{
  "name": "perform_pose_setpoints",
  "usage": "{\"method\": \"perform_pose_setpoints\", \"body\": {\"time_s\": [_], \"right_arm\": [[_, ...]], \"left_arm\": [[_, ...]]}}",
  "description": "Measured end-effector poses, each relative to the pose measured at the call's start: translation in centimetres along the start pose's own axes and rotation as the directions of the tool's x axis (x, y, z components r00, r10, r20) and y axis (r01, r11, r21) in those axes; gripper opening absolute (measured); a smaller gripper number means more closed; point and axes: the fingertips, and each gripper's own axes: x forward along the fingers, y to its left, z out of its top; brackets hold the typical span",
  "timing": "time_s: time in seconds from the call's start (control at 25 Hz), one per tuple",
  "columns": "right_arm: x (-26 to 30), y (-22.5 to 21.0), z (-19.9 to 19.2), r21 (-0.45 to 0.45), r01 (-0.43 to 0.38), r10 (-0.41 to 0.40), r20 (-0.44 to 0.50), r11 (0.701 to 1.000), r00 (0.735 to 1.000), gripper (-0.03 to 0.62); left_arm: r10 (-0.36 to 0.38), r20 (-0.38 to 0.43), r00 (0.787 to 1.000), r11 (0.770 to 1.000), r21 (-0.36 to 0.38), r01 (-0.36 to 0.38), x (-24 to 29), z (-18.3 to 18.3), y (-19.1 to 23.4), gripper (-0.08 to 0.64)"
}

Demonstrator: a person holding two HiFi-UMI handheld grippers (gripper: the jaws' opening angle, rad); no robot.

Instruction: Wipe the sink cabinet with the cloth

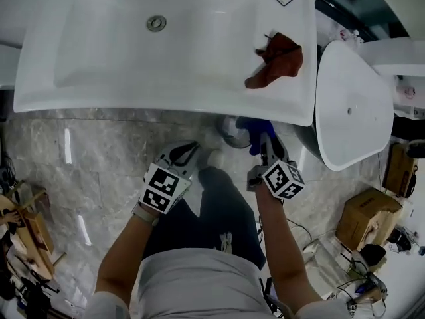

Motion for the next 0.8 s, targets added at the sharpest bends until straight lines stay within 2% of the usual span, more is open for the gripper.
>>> {"method": "perform_pose_setpoints", "body": {"time_s": [0.32, 0.56, 0.8], "right_arm": [[-5.7, 8.3, 4.9, -0.063, -0.173, 0.174, 0.0, 0.983, 0.985, 0.057], [-10.2, 13.9, 9.3, -0.197, -0.285, 0.297, 0.037, 0.938, 0.954, 0.057], [-13.1, 19.0, 12.1, -0.261, -0.387, 0.414, 0.056, 0.884, 0.908, 0.057]], "left_arm": [[-0.005, 0.062, 0.998, 0.999, 0.036, 0.003, -4.5, 6.2, -2.6, 0.011], [0.009, 0.163, 0.987, 0.997, 0.069, -0.02, -8.4, 11.1, -5.0, 0.011], [0.031, 0.27, 0.962, 0.994, 0.096, -0.059, -12.5, 15.4, -6.8, 0.011]]}}
